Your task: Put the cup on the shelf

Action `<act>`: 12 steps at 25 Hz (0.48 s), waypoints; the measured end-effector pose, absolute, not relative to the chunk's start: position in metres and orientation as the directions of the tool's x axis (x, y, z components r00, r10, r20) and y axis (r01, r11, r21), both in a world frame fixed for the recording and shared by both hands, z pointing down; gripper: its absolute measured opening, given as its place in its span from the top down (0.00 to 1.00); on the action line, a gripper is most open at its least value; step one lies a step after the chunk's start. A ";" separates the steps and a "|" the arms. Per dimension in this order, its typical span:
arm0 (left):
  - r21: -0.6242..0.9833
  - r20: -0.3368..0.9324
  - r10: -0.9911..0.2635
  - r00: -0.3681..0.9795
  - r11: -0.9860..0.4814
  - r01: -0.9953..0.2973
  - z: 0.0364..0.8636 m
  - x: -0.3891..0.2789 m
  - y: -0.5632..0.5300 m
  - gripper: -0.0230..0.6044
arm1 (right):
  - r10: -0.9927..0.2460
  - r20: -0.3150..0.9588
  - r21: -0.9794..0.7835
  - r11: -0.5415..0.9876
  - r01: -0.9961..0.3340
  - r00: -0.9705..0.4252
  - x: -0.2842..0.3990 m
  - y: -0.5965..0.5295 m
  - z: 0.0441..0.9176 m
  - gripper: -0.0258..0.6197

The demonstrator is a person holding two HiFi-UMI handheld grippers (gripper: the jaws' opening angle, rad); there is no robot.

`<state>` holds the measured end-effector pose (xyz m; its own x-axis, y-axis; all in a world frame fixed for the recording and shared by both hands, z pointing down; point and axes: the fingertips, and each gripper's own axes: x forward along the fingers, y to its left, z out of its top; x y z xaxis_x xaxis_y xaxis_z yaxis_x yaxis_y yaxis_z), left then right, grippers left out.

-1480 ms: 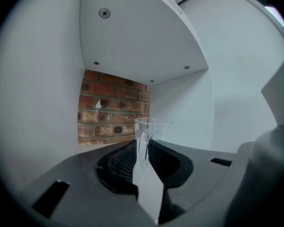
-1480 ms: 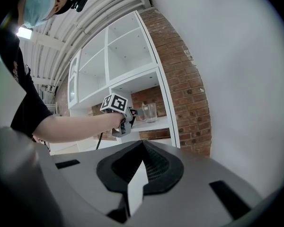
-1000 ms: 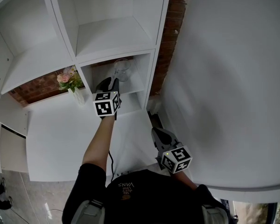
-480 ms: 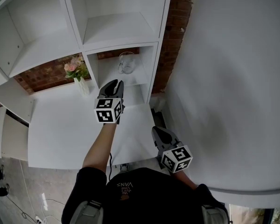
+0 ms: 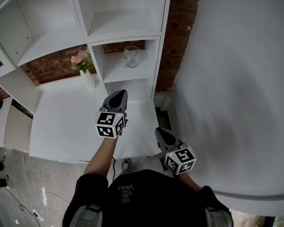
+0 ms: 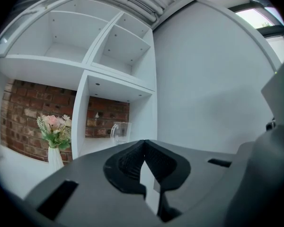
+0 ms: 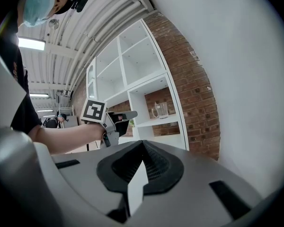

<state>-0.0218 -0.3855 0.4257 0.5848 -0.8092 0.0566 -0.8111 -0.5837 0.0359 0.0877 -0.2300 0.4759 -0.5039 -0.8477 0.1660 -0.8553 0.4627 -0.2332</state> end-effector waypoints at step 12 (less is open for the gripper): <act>0.087 0.088 -0.836 0.542 -0.535 -0.840 0.464 -0.032 -0.297 0.95 | -0.804 0.175 -0.237 0.526 -0.817 -0.568 0.092 -0.203 0.485 0.96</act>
<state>-0.0323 -0.2968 0.4642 0.5417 -0.8360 0.0877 -0.8401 -0.5353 0.0873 0.0920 -0.2034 0.4846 -0.5684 -0.8039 0.1751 -0.8168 0.5259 -0.2370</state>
